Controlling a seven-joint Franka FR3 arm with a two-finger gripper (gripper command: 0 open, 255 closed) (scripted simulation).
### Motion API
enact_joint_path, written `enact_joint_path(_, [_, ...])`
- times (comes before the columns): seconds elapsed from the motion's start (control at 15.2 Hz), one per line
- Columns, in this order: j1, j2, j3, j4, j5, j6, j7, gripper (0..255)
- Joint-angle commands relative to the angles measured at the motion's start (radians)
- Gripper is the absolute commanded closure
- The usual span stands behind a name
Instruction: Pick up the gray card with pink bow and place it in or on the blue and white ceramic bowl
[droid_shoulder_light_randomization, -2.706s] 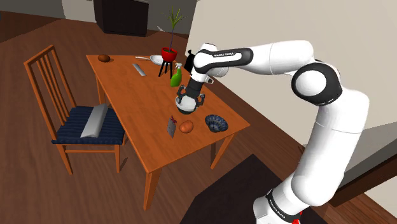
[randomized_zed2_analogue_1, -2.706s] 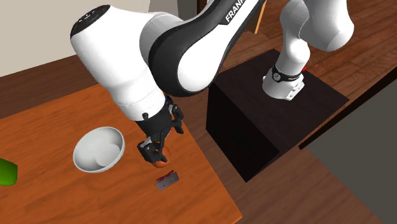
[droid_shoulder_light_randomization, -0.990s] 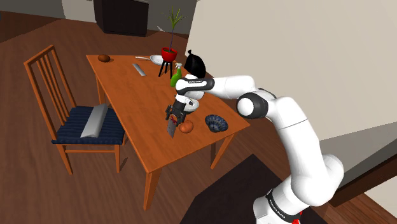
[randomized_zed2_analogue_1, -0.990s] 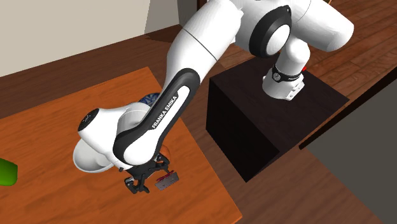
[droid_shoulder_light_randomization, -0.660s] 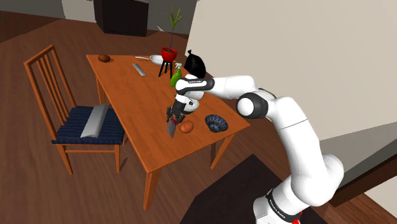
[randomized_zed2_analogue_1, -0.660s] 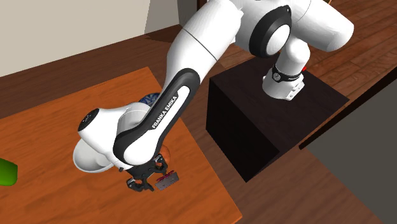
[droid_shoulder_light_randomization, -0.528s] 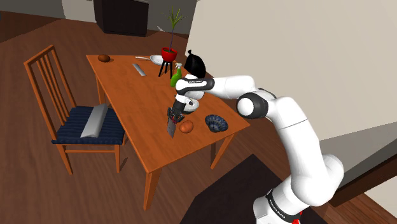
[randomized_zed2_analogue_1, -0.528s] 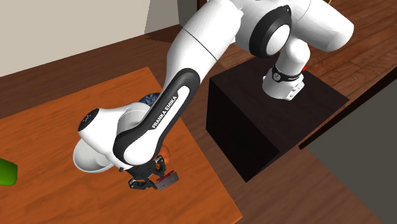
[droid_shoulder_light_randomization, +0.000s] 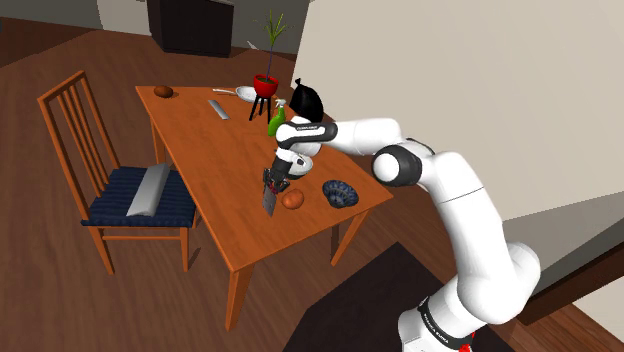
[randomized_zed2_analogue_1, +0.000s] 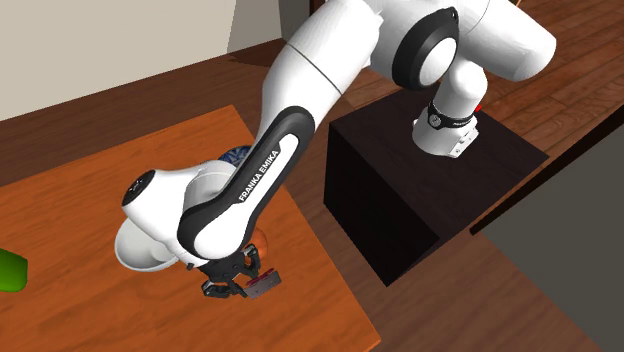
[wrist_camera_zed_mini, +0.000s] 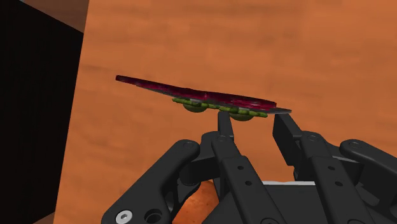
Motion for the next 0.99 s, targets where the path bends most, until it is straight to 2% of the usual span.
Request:
enact_joint_path(0.0, [-0.001, -0.017, 0.0, -0.008, 0.0, -0.008, 0.003, 255])
enact_joint_path(0.92, [-0.007, -0.145, 0.0, -0.045, -0.002, -0.094, 0.035, 255])
